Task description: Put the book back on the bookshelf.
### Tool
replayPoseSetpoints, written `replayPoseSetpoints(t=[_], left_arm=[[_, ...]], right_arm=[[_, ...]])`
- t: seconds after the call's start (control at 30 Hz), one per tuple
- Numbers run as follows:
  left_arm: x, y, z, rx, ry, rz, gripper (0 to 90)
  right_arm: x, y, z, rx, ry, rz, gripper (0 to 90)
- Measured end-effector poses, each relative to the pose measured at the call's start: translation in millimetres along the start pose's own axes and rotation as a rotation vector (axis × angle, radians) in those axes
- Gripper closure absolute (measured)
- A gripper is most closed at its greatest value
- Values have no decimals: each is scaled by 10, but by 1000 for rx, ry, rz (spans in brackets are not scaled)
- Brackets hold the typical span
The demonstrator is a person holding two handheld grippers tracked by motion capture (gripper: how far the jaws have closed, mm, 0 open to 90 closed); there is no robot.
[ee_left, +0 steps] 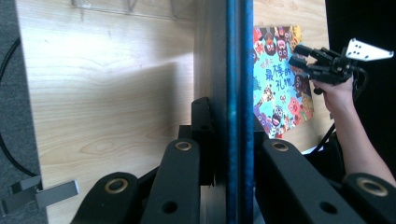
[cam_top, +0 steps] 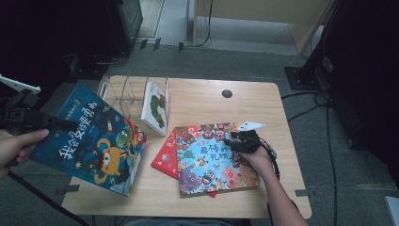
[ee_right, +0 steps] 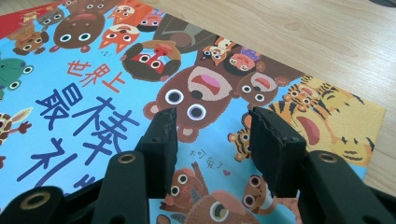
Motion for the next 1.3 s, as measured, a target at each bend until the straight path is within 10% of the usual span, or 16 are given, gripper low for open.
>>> replayPoseSetpoints(t=[0.57,1.3], left_arm=[[-102,-305,403,-52,-146,-22,834],[-43,-866,407,-75,-206,-58,836]], right_arm=[[7,-4,0,-4,0,-1,525],[30,-17,11,-16,-5,-2,526]])
Point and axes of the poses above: each handheld gripper's, and its own axes: x roughly forward along the jaws, y roughly out of its underside, z roughly to its left, the point moved 9 cm from there along x, roughly forward along the jaws, and after that the axes turned 14 degrees about -y, right-handed, at the moved point
